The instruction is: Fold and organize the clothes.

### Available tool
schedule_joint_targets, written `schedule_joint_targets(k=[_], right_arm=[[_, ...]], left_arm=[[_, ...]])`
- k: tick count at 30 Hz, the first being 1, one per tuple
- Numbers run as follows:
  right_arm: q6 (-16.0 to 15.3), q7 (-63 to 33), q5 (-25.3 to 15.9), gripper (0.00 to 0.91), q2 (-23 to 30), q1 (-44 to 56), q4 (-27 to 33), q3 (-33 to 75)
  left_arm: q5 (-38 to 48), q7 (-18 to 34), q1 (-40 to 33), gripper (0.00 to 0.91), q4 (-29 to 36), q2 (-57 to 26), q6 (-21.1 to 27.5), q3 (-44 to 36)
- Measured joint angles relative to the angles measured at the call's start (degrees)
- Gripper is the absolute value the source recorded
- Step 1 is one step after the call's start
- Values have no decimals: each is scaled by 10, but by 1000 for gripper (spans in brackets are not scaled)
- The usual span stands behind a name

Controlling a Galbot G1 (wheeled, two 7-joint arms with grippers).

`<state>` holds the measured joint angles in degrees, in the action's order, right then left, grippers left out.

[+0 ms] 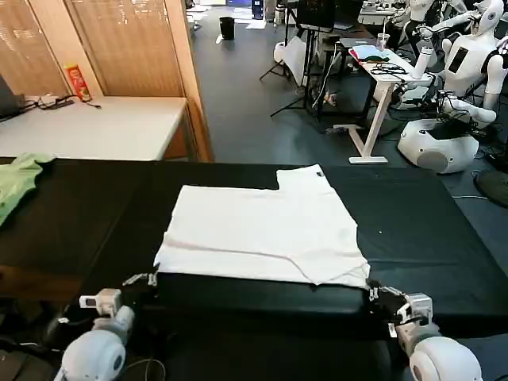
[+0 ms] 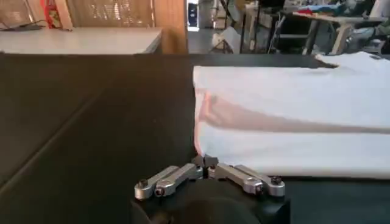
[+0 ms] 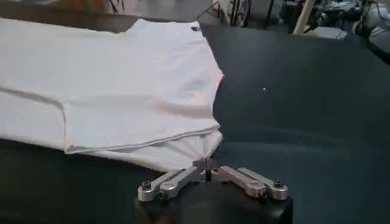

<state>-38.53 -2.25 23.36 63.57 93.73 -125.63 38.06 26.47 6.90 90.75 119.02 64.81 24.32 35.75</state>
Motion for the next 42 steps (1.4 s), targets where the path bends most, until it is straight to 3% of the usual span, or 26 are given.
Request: schedule_joint_targets(k=[8,12,16,24,34,42], right_arm=[[-3,0,-13,878,6,34,-53,18],[11,4,21,878,1,31,-81,39],[33,-10,55,878,-14,-24,-65,42],[61,-36,60,878,-29,-241,80,-28],[67,-43,67,878,-10,-482,316,-169],[66,-45,98,878,15,-608,488,-244]], left_arm=[[-6,5,39,878,43,3,3,31],[11,-3,49,878,60,-3,7,47],[62,-16,30,878,58,-11,4,63],[130,6,-128,878,-13,-41,31,31],[175,-6,-377,878,-230,-73,59,-87],[169,-26,-506,878,-381,-60,76,-176]])
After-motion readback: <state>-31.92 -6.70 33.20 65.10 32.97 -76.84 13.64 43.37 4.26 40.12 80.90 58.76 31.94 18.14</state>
